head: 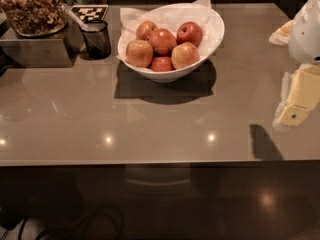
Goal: Pick apple from white bowl
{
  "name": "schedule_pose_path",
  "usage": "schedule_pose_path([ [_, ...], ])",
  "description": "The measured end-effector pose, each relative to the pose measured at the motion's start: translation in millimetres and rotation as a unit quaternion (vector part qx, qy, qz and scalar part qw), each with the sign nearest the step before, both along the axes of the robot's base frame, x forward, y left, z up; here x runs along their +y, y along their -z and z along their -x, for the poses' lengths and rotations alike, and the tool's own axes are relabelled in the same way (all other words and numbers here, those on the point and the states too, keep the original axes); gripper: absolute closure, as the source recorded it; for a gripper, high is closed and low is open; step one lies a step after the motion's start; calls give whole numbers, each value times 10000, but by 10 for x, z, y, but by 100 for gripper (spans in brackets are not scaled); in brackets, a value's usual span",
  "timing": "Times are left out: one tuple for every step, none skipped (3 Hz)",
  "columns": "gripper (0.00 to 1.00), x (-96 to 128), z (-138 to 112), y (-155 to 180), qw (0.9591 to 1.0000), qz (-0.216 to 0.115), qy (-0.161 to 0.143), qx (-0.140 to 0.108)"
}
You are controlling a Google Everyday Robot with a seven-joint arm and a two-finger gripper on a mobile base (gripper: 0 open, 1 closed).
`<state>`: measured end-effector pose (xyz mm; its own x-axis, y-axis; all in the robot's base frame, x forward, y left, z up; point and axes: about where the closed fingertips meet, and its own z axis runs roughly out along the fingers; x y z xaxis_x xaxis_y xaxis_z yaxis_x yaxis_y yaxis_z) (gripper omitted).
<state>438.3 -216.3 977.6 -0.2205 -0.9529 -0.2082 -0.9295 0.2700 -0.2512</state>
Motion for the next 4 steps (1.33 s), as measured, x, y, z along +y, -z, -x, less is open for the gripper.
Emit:
schedule_pose_path([
  [0,1,-1,-1,10000,-3,1,-2],
  [0,46,-84,-50,9995,-265,81,-164],
  [0,117,-344,-195,9939,-950,351,-441],
  [0,279,-690,-262,9854,-1511,558,-559],
])
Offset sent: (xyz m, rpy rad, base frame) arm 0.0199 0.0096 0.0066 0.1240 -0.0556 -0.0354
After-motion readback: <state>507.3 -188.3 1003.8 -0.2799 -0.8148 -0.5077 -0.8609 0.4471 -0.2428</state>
